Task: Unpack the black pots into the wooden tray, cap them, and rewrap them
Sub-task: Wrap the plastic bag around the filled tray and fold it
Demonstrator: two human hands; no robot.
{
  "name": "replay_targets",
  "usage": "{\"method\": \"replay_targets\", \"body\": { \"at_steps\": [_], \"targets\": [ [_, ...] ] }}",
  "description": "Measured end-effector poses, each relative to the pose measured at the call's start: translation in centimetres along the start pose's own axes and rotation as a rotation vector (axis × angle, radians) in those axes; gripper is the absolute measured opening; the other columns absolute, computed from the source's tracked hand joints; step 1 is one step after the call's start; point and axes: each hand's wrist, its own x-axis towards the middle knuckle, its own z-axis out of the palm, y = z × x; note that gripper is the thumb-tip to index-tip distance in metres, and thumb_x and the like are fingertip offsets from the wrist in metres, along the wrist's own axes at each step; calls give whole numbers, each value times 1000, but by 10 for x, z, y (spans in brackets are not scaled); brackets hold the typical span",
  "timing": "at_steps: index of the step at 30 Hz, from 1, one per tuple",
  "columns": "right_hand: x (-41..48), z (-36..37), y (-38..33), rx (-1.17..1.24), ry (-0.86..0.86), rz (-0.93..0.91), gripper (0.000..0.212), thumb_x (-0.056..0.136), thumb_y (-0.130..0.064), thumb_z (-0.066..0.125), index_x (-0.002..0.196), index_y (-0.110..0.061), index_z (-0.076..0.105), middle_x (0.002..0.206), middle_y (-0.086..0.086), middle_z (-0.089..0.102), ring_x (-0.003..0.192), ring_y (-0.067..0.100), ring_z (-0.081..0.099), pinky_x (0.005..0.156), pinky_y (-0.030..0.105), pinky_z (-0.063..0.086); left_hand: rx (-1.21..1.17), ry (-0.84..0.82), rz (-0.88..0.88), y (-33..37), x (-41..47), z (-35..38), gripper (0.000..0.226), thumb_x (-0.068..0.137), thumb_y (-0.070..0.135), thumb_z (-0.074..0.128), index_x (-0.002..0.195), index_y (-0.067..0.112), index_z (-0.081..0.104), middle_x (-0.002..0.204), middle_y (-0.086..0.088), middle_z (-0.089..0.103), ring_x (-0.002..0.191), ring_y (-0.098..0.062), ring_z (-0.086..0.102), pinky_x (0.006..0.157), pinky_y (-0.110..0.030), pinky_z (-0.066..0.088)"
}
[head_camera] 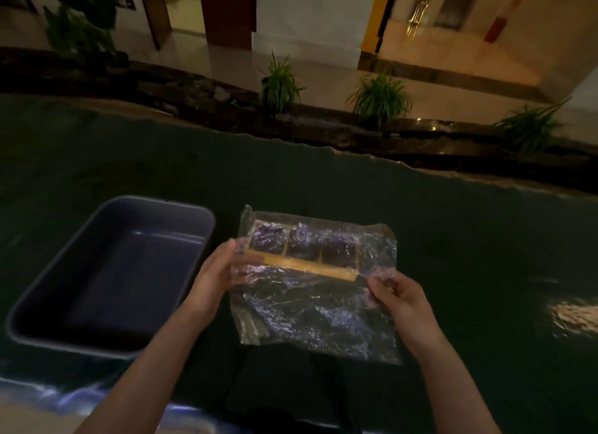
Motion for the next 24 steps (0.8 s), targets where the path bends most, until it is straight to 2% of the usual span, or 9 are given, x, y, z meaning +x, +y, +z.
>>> {"method": "replay_targets", "body": {
  "at_steps": [2,5,7,10,13,17,20,22,24],
  "targets": [
    [-3,-2,-1,17,-45,-8,24,86,-33,72,97,-12,75,96,18,77,93,36,76,80,41,64,-44,-17,-23,11,5,0,61,87,78,55,126,33,70,125,-14,74,114,-31,72,90,-45,57],
    [-2,-7,3,-3,-111,3,28,90,-23,72,105,0,71,103,30,72,103,51,68,98,59,54,25,43,0,22,12,8,56,88,73,59,123,30,72,118,-12,77,106,-29,76,88,-48,60],
    [-2,-13,7,8,-170,33,34,91,-31,75,110,-2,71,111,28,72,109,46,68,103,62,50,83,120,26,27,15,17,46,88,64,65,112,26,76,106,-9,80,93,-24,79,79,-40,63],
    [-1,-16,6,94,-205,46,51,92,-57,66,123,-17,70,124,14,73,118,34,69,103,57,50,87,175,59,31,19,27,35,95,44,64,105,13,77,91,-9,79,79,-21,76,70,-36,60],
    [8,-13,-1,187,-44,8,55,91,-64,61,119,-18,73,118,15,76,111,35,73,100,58,53,134,157,81,30,18,32,29,102,33,59,100,9,77,85,-12,77,77,-26,73,73,-39,59],
    [19,-9,-3,83,244,-112,27,99,-34,65,90,-11,77,95,18,77,96,43,73,95,64,55,252,188,170,28,15,37,26,105,23,55,93,15,77,81,-7,79,75,-22,75,76,-40,61],
    [19,-9,0,73,308,-122,32,97,-43,66,91,-14,77,91,11,79,89,32,76,86,52,61,319,259,230,28,16,41,32,107,20,52,87,22,75,74,-6,78,66,-19,73,71,-37,60],
    [17,-12,4,142,169,-59,42,92,-57,63,98,-18,78,96,7,80,88,23,78,77,35,62,248,313,231,30,19,41,35,109,22,48,83,21,72,68,-7,74,58,-20,67,66,-37,57],
    [11,-15,9,38,-43,3,41,92,-60,63,104,-24,79,104,6,80,94,20,78,79,32,62,184,365,214,32,23,36,31,109,25,47,89,16,69,68,-6,74,57,-18,65,63,-34,56]
  ]
}}
